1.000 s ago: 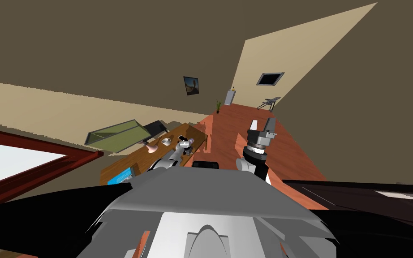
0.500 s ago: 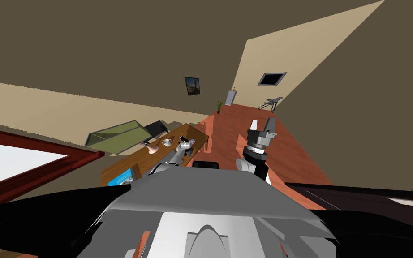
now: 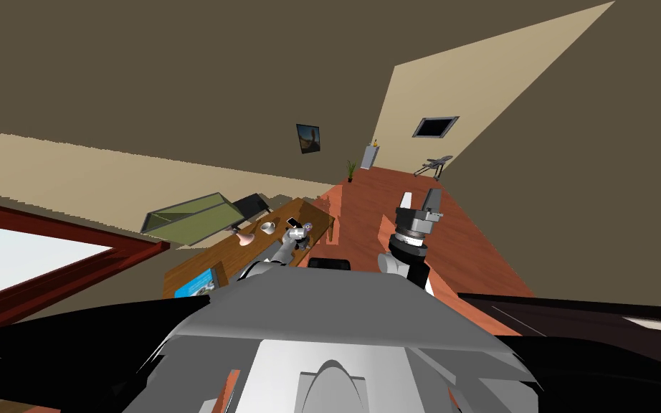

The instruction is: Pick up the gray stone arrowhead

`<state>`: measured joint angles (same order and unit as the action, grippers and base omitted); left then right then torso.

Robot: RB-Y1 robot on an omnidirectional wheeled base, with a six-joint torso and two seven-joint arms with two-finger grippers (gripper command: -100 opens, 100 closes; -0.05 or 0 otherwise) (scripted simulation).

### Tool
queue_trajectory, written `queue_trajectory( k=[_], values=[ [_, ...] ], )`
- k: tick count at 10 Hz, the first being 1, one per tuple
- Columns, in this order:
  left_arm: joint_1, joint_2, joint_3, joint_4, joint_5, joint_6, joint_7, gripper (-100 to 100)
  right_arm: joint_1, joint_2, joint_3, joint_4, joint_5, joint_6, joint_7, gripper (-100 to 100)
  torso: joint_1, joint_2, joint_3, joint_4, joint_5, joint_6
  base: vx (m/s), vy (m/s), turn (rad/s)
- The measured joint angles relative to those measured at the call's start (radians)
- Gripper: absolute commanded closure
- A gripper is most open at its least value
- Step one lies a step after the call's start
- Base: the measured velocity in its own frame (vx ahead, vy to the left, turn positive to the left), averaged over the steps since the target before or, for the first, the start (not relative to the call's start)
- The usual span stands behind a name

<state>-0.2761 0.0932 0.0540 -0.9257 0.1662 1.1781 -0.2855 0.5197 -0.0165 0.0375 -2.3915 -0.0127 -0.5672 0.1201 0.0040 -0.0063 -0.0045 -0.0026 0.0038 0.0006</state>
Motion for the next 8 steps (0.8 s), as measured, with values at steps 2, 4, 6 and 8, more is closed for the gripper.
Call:
queue_trajectory(
  k=[2, 4, 6, 8],
  values=[
    [-0.011, 0.008, -0.004, 0.012, 0.01, -0.006, -0.002, 100, 0.0, 0.0, 0.0, 0.0, 0.0, 0.0, 0.0, 0, -0.001, 0.001, 0.001, 0.0, 0.0, 0.001, -0.046, -0.034, -0.051],
    [-0.054, 0.037, -0.008, 0.055, 0.047, -0.026, -0.019, 100, 0.0, 0.0, 0.0, 0.0, 0.0, 0.0, 0.0, 0, -0.003, 0.003, 0.002, 0.001, 0.0, 0.001, -0.028, -0.032, -0.008],
    [-0.075, 0.049, -0.013, 0.092, 0.065, -0.036, -0.023, 100, 0.0, 0.0, 0.0, 0.0, 0.0, 0.0, 0.0, 0, -0.002, 0.002, 0.001, 0.001, 0.0, 0.001, -0.03, -0.022, -0.023],
    [-0.113, 0.072, -0.017, 0.155, 0.093, -0.055, -0.035, 100, 0.0, 0.0, 0.0, 0.0, 0.0, 0.0, 0.0, 0, -0.002, 0.002, 0.001, 0.0, -0.001, 0.001, -0.037, -0.029, -0.024]
  ],
)
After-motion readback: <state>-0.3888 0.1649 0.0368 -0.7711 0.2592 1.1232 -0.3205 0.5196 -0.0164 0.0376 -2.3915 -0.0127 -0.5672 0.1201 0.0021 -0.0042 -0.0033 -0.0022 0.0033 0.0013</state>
